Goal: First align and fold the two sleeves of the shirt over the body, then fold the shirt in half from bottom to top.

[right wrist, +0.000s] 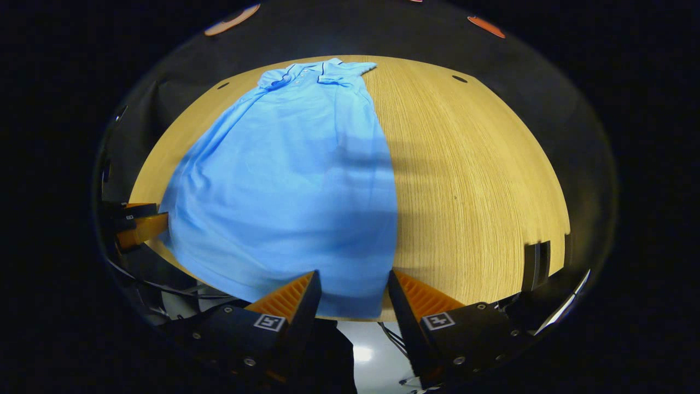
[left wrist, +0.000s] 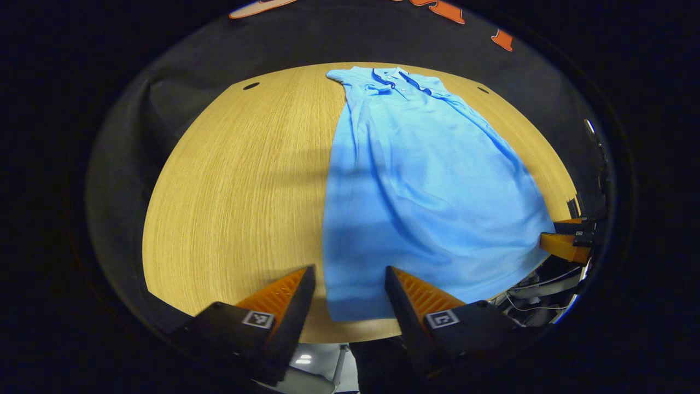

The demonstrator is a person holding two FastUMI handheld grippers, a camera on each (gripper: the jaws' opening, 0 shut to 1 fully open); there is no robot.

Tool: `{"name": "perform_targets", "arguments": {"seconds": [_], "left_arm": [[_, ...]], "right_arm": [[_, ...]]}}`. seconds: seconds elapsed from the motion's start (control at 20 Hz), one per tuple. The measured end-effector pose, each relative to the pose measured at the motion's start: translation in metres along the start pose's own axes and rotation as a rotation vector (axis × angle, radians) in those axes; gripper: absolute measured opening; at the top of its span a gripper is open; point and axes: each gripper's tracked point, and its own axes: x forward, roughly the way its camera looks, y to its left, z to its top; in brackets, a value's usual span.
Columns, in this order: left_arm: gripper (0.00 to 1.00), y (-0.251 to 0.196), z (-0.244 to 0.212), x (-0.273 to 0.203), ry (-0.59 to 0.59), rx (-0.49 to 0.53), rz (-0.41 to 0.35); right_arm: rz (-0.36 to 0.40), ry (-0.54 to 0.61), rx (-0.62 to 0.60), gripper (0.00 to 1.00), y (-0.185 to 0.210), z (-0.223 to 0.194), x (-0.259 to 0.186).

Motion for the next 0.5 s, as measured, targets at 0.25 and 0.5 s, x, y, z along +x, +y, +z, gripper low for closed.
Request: {"name": "perform_targets", "arguments": {"seconds": [0.25,0.5], "left_arm": [[0.22,-0.024,0.011,0.006,-0.037,0.009,-0.018],[0.05,-0.035,0.021,0.004,-0.037,-0.034,-0.05]], "right_arm": [[-0.008,-0.008,0.119,0.11,-0.01,0.008,0.003],[0.159,0.015,0.312,0.01,0.014,0.015,0.002]]}}
